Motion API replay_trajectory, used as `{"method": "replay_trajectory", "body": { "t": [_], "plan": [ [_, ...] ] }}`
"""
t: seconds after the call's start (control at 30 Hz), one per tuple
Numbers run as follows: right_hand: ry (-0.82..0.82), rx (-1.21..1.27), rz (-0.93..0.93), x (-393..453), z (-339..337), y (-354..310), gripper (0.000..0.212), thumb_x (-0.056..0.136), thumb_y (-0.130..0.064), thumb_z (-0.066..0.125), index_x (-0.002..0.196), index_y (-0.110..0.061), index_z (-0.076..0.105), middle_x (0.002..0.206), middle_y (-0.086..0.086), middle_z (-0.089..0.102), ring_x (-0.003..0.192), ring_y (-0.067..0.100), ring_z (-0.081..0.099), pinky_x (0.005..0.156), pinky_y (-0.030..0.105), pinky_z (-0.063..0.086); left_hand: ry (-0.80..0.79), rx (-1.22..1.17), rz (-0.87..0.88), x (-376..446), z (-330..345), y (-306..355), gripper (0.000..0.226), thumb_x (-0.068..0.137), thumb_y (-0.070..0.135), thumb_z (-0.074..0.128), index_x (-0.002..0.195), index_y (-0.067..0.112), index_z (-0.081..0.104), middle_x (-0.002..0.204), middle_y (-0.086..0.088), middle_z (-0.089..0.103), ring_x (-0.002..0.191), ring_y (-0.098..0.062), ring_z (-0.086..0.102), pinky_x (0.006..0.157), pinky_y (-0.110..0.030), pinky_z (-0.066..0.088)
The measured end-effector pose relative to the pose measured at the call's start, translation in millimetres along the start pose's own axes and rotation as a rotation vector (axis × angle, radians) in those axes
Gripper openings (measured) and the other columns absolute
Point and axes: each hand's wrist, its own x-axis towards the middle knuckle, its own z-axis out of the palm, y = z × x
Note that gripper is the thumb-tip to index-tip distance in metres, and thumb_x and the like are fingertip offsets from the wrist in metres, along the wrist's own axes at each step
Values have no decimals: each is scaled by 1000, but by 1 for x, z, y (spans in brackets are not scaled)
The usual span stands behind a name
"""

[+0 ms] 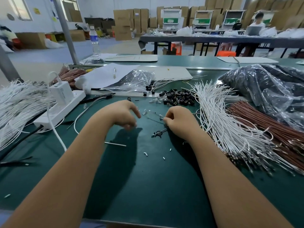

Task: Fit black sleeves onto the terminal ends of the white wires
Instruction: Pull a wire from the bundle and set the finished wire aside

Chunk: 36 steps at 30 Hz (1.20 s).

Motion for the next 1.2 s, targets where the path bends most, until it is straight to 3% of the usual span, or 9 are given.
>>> {"method": "replay_trajectory", "body": {
  "t": [0.13,0.27,0.4,0.5,0.63,0.8,0.93,1.03,1.2],
  "plan": [
    [230,293,139,4,-4,8,13,94,-20,57,82,-16,58,74,-5,59,67,10,54,54,23,36,95,-255,88,19,19,30,24,82,-6,64,83,18,62,90,-15,66,71,-20,65,75,-34,59],
    [151,198,166,2,-10,15,16,87,-24,61,73,-19,66,70,-5,63,70,15,59,57,23,39,-18,-39,87,31,46,54,19,91,23,61,78,10,67,64,-4,66,60,-20,62,59,-30,57],
    [164,-29,148,0,-11,14,17,89,-30,54,83,-19,65,78,-2,63,74,19,57,61,28,40,200,202,148,34,69,55,39,90,33,51,59,10,54,62,-11,61,71,-32,62,60,-31,48],
    [363,-23,157,1,-30,17,18,95,-26,50,80,-20,59,71,-6,58,64,11,53,53,24,33,332,266,258,33,85,56,30,93,35,47,72,16,58,69,0,58,76,-26,58,57,-28,37],
    [530,16,313,3,-74,39,22,94,-13,48,75,-14,58,71,0,60,58,10,49,49,23,29,315,140,471,28,99,59,17,94,33,51,93,25,66,82,10,64,78,-15,58,61,-27,43],
    [398,-238,647,-6,-115,99,20,89,-6,49,101,-6,66,98,12,66,87,29,60,77,38,53,126,-285,554,26,101,56,18,92,24,57,82,23,72,69,8,71,62,-9,64,61,-21,52],
    [219,-423,878,-23,-106,126,31,89,-15,49,117,-5,56,122,19,57,114,37,51,96,43,44,55,-417,552,24,103,54,21,93,23,56,80,26,72,70,5,73,56,-9,56,56,-23,49],
    [338,-457,873,-24,-100,132,22,85,-12,53,106,-7,61,111,16,62,106,34,55,94,44,47,174,-388,535,27,104,54,24,93,22,55,76,28,70,67,9,71,54,-11,52,56,-28,47],
    [476,-374,821,-17,-97,129,9,84,-2,57,87,-8,62,79,10,61,81,31,59,74,38,51,344,-416,529,33,102,51,25,94,20,54,74,24,69,64,7,68,37,-3,37,38,-13,30]
  ]
}}
